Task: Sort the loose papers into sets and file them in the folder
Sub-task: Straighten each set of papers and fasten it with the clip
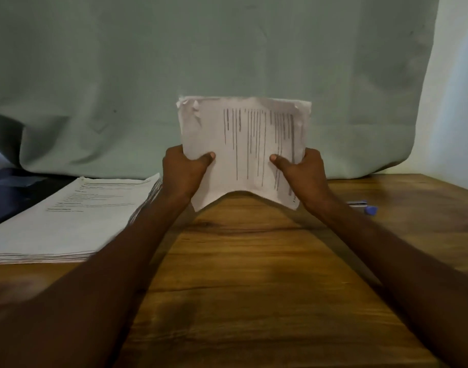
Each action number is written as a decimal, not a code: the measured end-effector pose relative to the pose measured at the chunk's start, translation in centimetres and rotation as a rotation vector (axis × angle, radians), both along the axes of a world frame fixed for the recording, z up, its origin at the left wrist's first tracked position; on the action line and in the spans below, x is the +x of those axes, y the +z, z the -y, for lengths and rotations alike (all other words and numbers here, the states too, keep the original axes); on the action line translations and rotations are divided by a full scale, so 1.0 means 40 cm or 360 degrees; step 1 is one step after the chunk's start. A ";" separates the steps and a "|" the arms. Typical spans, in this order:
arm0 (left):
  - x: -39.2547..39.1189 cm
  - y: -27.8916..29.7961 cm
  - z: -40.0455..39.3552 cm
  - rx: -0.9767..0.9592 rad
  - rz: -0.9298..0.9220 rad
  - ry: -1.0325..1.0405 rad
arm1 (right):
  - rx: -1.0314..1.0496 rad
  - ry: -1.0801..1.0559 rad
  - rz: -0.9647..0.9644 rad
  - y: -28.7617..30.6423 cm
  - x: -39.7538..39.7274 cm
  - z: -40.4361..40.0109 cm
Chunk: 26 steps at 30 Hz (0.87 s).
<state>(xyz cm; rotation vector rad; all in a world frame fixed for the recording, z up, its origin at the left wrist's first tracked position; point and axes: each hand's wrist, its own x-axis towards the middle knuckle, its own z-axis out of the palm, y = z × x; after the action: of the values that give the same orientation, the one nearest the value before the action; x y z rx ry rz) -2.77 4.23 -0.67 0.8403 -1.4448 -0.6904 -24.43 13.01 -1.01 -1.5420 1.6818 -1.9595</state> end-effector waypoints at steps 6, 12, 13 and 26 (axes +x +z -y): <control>-0.007 -0.014 -0.010 -0.0021 0.0039 0.0102 | 0.0120 -0.0070 0.0064 -0.030 -0.005 0.014; -0.005 -0.046 -0.005 0.0070 0.0140 0.0128 | 0.0259 0.0046 0.0242 -0.059 -0.013 0.026; -0.005 -0.045 -0.005 0.0065 0.0118 0.0125 | 0.0197 0.0022 0.0215 -0.053 -0.016 0.023; -0.015 -0.067 -0.007 0.0182 0.0241 0.0212 | 0.0546 -0.0022 0.0049 -0.057 -0.041 0.017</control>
<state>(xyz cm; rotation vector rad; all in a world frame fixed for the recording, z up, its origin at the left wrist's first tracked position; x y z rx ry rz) -3.36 4.52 -3.34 1.0877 -1.4790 -0.6235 -26.08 12.33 -3.28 -1.3697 1.8973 -1.5839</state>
